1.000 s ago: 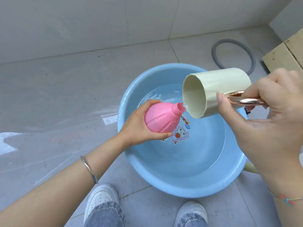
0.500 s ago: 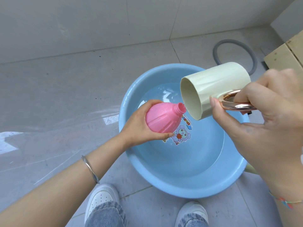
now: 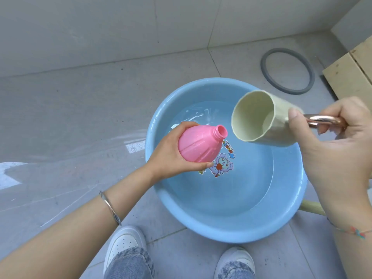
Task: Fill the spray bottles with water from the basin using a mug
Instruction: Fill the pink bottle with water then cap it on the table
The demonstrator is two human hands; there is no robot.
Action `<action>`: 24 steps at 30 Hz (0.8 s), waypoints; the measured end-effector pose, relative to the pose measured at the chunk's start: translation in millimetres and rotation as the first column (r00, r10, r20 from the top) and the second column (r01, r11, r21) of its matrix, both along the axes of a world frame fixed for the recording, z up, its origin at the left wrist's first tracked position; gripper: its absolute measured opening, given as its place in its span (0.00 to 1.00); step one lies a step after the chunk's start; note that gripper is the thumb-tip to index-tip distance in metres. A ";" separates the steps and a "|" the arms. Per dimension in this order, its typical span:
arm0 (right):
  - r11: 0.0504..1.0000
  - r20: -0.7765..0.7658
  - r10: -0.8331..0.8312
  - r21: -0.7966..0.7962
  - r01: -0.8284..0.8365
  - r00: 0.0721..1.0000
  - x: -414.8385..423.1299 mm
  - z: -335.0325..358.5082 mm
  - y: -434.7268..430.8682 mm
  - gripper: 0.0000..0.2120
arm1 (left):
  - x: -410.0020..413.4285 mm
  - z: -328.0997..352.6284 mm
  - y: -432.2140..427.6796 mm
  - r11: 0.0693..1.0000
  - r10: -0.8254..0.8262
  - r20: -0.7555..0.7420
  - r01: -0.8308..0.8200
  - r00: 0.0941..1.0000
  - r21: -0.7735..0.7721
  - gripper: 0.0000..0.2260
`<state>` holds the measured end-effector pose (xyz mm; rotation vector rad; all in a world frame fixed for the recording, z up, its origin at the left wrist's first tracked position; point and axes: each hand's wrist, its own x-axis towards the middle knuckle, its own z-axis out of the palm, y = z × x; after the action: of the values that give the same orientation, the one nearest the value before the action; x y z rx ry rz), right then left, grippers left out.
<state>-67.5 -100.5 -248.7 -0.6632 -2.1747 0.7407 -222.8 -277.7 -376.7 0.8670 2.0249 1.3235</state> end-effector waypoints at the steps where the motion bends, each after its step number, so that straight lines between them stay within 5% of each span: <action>1: 0.998 0.041 -0.069 -0.001 0.069 0.997 0.5 -8.2 5.0 0.16 | 0.1 -0.2 0.1 1.000 0.000 0.007 0.000 1.000 0.000 0.37; 5: 0.994 0.285 -0.105 0.016 0.105 0.953 10.9 -48.2 14.5 0.16 | 0.1 -2.0 1.1 1.000 0.005 0.009 -0.005 1.000 -0.004 0.39; 11: 0.997 0.438 -0.028 0.073 -0.005 0.898 19.8 -87.9 10.9 0.15 | 0.5 -2.1 1.5 1.000 0.003 -0.002 -0.003 1.000 -0.005 0.38; 20: 0.997 0.483 0.001 0.070 -0.040 0.876 22.2 -105.8 7.8 0.19 | 1.0 -2.4 2.5 1.000 0.004 -0.016 -0.005 1.000 -0.019 0.39; 24: 0.990 0.356 -0.041 -0.109 0.085 0.933 22.2 -92.0 8.0 0.20 | 0.3 -3.1 1.8 1.000 0.002 -0.016 -0.003 1.000 -0.024 0.38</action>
<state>-45.3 -92.5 -340.8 -0.9909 -2.4310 0.7734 -222.5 -275.8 -379.8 0.8669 2.0508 1.2944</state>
